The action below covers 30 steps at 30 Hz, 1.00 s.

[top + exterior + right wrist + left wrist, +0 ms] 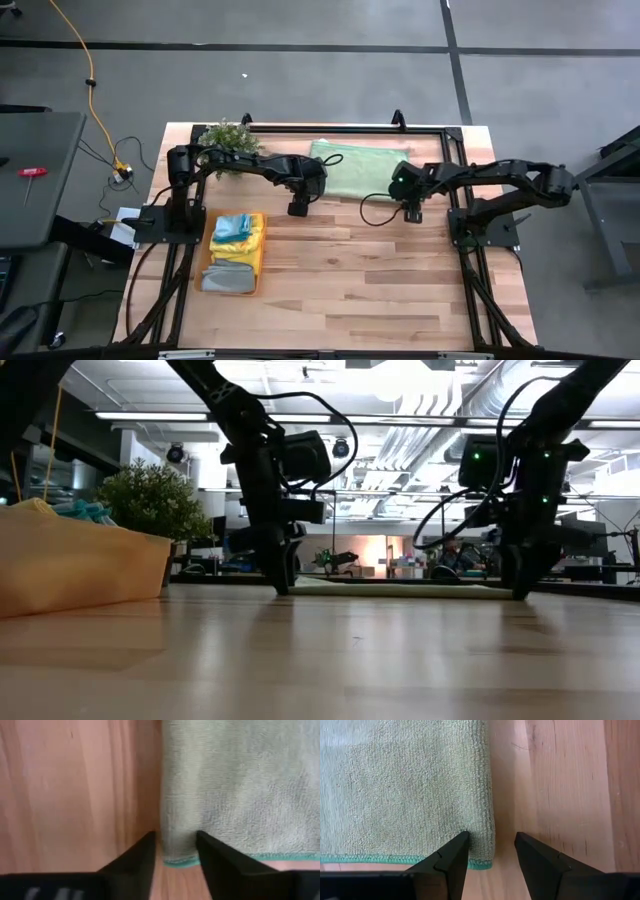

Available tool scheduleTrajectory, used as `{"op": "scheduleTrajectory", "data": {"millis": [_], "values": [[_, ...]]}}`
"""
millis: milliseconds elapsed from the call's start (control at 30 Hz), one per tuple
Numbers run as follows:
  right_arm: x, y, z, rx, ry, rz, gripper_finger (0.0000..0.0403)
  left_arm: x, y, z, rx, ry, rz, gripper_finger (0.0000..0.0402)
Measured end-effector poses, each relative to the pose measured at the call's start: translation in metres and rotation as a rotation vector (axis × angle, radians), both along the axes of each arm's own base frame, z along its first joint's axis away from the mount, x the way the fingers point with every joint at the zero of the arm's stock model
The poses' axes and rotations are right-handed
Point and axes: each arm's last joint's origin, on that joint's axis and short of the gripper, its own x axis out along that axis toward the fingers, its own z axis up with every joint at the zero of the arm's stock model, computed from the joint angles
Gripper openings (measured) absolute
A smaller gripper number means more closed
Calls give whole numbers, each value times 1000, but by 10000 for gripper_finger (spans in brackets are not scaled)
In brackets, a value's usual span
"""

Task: Fold microfiber towels
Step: Fold the green microfiber towel

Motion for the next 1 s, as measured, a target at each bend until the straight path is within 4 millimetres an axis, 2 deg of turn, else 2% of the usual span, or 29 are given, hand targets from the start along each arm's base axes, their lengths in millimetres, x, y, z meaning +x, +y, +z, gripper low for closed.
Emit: {"op": "scheduleTrajectory", "data": {"millis": [133,200,267,333,400,600,767,867,1000], "values": [[-2,2,-2,15,7,-33,80,0,-2,0,-20,-2,36,138],[-2,2,-2,10,4,-58,34,1,-5,0,-31,-4,73,111],[0,4,-2,13,-5,-100,10,2,-9,-1,-38,-5,106,74],[1,7,-2,33,-14,-172,14,4,-15,-1,-39,-4,133,33],[3,12,0,79,-17,-239,13,6,-23,-1,-56,-11,171,10],[14,28,11,364,-48,-350,2,2,-52,3,-150,71,230,6],[23,33,38,548,-59,-321,1,-12,-68,21,-347,137,214,4],[25,26,50,537,-61,-347,1,-19,-64,41,-383,99,230,2],[25,7,58,463,-100,-444,1,-26,-45,52,-366,46,290,2]]}}
